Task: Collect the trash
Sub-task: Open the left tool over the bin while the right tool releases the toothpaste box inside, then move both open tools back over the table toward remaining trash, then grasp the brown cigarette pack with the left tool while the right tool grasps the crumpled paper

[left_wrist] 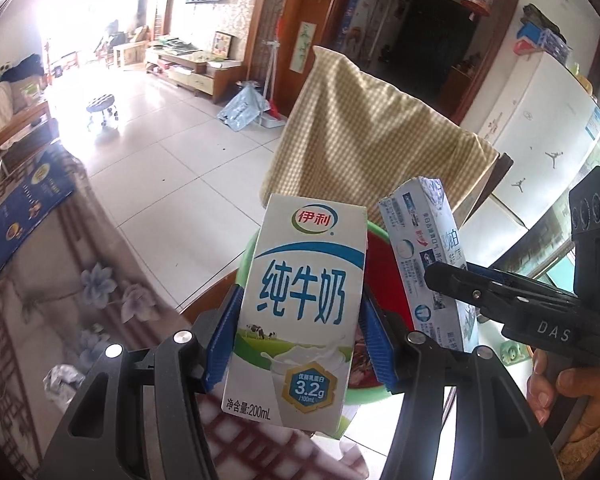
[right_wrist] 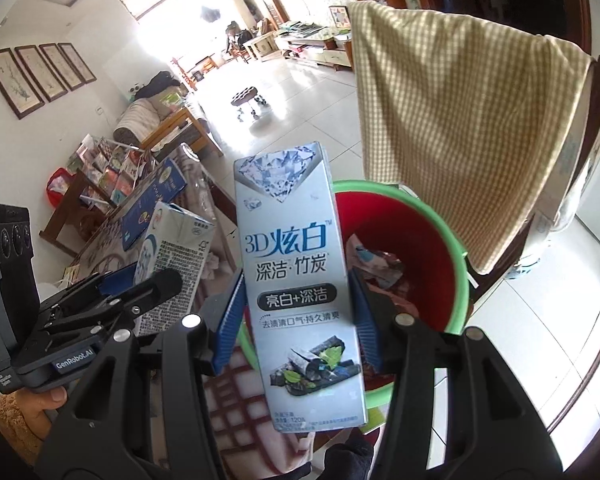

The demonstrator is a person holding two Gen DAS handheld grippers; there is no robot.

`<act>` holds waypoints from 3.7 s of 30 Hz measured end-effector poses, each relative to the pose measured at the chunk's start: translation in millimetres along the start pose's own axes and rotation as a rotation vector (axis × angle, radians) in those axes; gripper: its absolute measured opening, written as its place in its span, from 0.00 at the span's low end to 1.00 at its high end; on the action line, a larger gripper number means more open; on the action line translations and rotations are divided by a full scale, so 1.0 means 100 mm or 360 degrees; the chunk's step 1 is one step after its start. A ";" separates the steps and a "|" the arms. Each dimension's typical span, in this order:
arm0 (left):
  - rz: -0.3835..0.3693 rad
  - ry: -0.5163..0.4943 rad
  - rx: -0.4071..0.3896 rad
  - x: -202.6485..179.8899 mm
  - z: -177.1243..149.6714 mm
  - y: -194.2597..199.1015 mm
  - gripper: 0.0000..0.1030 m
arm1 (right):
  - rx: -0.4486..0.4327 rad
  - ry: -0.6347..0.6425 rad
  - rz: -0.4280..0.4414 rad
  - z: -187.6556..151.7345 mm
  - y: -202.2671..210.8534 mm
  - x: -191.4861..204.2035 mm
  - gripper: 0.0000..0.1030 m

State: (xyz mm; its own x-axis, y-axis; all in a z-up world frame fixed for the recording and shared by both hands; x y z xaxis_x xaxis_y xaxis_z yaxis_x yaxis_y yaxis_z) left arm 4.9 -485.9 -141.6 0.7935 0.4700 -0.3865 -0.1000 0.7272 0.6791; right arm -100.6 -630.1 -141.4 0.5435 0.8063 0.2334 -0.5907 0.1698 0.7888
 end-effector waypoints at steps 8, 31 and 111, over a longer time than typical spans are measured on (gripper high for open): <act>-0.0029 -0.0050 0.0041 -0.13 0.13 -0.22 0.53 | -0.0028 -0.0057 -0.0030 0.09 0.00 -0.19 0.48; 0.0091 0.0036 -0.0094 0.22 -0.04 0.32 0.69 | -0.0025 0.0035 0.0022 0.09 -0.10 0.26 0.60; 0.0491 0.0438 0.0303 2.71 -2.88 2.18 0.70 | 0.0366 0.0557 -0.0057 -1.74 -0.91 3.12 0.66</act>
State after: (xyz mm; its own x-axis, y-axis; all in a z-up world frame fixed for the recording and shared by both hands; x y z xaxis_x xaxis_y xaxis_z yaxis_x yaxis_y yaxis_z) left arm 25.4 -55.9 -278.1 0.5522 0.7845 -0.2823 -0.1738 0.4395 0.8813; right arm 19.0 -295.4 -238.8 0.3024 0.9528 0.0273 -0.4047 0.1024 0.9087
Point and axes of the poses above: each gripper's, at about its wrist camera, not at the fingertips, and y roughly against the way its jaws point, x to its left, z to its top, the point moved 5 cm from there along -y, roughly the way its jaws point, and after that the axes turned 13 degrees about -z, right-handed, at the moved point
